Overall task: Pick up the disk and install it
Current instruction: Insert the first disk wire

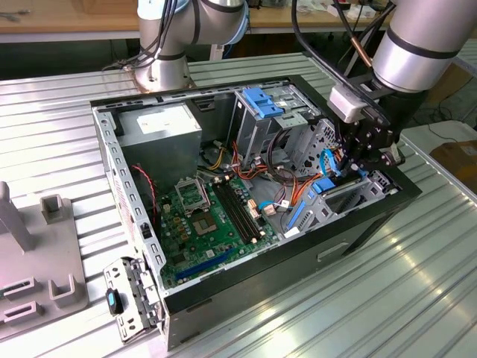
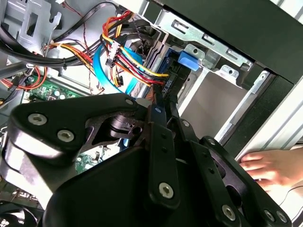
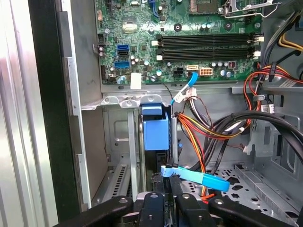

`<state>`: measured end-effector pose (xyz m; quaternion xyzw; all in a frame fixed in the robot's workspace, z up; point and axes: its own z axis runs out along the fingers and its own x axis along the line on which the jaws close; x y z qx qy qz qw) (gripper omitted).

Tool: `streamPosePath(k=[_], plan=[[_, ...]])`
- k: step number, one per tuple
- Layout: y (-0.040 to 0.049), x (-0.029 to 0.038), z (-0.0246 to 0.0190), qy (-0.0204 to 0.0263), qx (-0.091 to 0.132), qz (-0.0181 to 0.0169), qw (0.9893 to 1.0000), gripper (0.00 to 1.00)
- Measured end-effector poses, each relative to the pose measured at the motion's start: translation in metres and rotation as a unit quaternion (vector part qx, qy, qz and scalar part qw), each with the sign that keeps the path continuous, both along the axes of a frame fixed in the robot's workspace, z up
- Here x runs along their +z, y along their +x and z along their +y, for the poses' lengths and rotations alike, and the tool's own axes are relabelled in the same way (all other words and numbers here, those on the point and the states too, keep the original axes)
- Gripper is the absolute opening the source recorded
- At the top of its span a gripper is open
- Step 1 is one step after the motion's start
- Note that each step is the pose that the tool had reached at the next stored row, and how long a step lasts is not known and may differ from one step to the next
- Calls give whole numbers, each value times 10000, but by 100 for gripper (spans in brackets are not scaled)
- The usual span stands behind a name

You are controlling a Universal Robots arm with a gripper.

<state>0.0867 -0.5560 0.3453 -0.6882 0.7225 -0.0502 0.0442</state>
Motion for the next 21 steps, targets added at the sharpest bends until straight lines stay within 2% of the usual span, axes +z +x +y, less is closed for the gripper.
streamPosePath(k=[4,13,21], plan=[[-12,-2,-1,-20,0,-8,10000,16],[-12,-34,4,-20,-39,-8,10000,16],[-16,-36,14,-16,-41,-8,10000,16]])
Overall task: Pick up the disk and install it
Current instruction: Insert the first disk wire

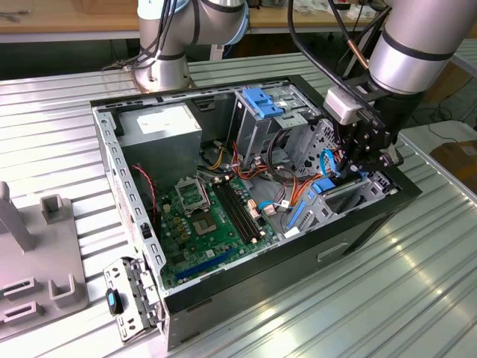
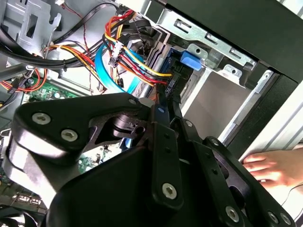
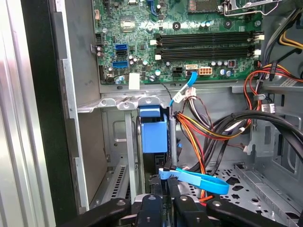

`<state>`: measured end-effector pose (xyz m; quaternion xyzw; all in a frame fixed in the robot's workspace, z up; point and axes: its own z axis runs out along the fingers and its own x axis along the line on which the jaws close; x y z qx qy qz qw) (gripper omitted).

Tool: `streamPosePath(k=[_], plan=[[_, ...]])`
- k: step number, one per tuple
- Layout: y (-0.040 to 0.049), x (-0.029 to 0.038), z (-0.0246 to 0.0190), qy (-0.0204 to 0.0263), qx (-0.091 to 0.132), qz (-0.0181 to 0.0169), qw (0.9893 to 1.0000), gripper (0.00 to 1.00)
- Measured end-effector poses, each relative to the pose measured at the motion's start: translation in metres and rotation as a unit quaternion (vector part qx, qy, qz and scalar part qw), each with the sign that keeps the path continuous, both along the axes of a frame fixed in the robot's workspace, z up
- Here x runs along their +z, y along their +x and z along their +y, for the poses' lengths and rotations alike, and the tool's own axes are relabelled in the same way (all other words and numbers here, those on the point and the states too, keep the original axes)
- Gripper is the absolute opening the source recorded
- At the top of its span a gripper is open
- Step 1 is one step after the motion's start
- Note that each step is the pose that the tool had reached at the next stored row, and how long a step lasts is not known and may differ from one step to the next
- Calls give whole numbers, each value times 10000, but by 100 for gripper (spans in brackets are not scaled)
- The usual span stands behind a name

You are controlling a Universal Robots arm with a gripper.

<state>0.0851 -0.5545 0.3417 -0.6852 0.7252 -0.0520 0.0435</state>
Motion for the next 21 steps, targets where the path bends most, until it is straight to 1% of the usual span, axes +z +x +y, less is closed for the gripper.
streamPosePath(k=[4,7,9,13,15,18,19,21], plan=[[-1,-1,2,1,-30,0,10000,16],[-16,-1,18,1,-109,0,9999,16],[-17,-1,19,1,-128,0,9999,16],[-18,0,20,0,-129,0,9999,16],[-19,0,20,0,-130,7,9999,16],[-18,0,20,0,-129,8,9999,16],[-18,-1,20,1,-129,41,9999,16],[-18,-1,20,0,-129,44,9999,16]])
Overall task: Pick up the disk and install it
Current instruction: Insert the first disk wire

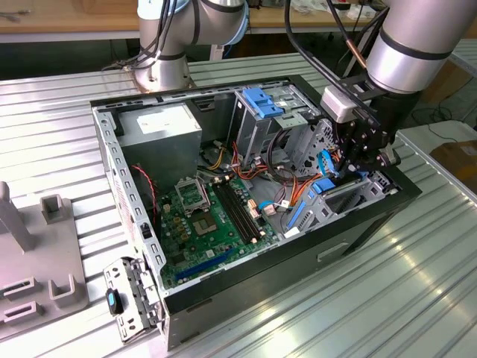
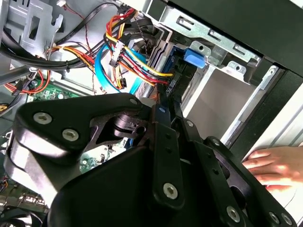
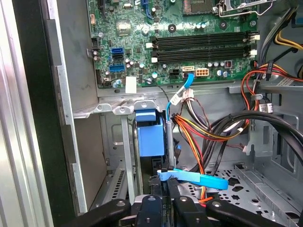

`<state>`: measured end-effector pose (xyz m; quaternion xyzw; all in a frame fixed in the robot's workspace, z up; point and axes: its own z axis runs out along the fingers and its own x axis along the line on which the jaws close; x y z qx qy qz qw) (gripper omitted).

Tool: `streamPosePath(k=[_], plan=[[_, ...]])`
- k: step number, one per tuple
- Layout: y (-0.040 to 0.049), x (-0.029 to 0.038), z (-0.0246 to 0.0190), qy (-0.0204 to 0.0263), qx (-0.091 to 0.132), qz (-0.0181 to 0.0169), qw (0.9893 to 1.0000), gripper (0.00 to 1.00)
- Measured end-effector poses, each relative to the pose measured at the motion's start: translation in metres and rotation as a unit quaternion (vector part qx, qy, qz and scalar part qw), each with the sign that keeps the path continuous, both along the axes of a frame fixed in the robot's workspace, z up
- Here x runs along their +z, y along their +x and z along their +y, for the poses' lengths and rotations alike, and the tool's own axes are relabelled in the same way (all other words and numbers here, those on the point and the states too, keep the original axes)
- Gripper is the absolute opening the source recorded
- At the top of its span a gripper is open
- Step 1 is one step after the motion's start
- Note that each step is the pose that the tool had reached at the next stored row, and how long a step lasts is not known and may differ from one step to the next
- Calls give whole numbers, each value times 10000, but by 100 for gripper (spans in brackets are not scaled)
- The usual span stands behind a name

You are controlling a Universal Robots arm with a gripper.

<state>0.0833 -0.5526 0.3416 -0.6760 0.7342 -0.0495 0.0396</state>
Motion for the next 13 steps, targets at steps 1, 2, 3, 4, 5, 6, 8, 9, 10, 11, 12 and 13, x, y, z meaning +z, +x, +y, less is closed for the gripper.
streamPosePath(k=[1,2,3,4,5,6,8,9,10,11,12,13], plan=[[0,0,0,0,0,0,10000,16],[0,0,0,0,0,0,10000,16],[0,-4,0,-2,0,4,10000,16],[0,-11,0,-2,0,9,10000,16],[0,-12,0,-5,0,9,10000,16],[2,-13,0,-6,2,61,10000,16],[1,-15,0,-6,0,219,9998,16],[1,-15,0,-6,0,220,9998,16],[1,-15,0,-6,0,221,9998,16],[1,-15,0,-6,0,222,9998,16],[1,-15,0,-6,0,222,9998,16],[1,-15,0,-6,0,222,9998,16]])
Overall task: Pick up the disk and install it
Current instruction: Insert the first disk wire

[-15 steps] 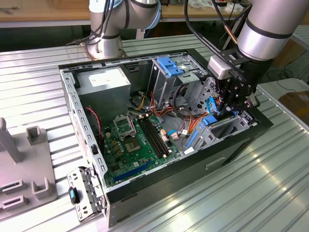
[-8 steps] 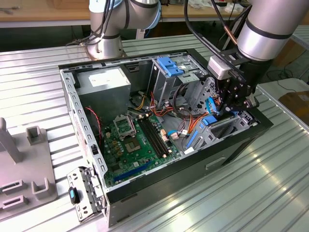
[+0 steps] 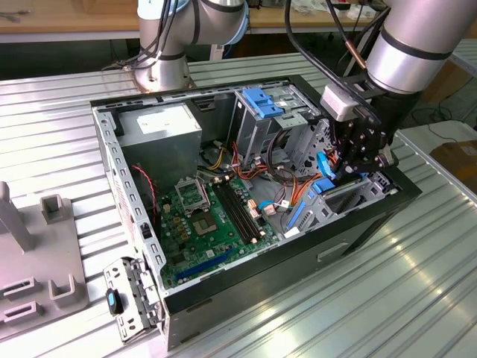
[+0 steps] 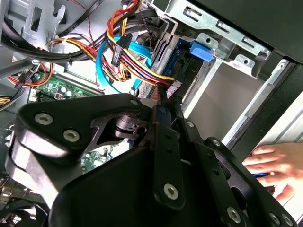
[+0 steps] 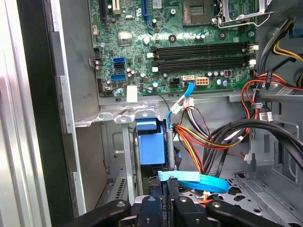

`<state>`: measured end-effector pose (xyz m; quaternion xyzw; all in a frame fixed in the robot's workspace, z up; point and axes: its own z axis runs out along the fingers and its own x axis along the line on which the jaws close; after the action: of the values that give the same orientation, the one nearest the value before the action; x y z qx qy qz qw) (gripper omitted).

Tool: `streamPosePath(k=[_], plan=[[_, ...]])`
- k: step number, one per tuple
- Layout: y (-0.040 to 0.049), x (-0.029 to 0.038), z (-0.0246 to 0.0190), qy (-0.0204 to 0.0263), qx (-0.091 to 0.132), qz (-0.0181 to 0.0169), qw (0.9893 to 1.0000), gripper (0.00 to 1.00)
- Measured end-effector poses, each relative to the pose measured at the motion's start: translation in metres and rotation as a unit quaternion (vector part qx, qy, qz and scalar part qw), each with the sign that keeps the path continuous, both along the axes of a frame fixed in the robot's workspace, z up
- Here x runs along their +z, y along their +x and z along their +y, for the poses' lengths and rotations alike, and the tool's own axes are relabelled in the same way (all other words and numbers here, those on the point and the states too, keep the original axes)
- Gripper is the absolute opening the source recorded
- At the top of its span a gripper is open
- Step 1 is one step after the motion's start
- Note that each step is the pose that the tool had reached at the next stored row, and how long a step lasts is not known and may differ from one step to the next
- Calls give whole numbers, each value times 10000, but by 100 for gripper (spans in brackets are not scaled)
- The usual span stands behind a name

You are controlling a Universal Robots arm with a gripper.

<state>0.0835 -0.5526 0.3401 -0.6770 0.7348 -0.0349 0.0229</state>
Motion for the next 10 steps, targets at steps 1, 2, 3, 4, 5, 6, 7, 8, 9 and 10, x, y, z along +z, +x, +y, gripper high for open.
streamPosePath(k=[1,2,3,4,5,6,7,8,9,10], plan=[[0,0,0,0,0,0,10000,16],[2,0,0,0,0,1,10000,16],[11,0,0,0,0,1,10000,16],[17,0,0,0,0,1,10000,16],[23,0,0,0,0,1,10000,16],[29,1,0,-1,0,1,10000,16],[33,1,0,-1,0,1,10000,16],[42,0,0,0,0,1,10000,16],[54,0,0,0,0,1,10000,16],[75,0,0,0,0,1,10000,16]])
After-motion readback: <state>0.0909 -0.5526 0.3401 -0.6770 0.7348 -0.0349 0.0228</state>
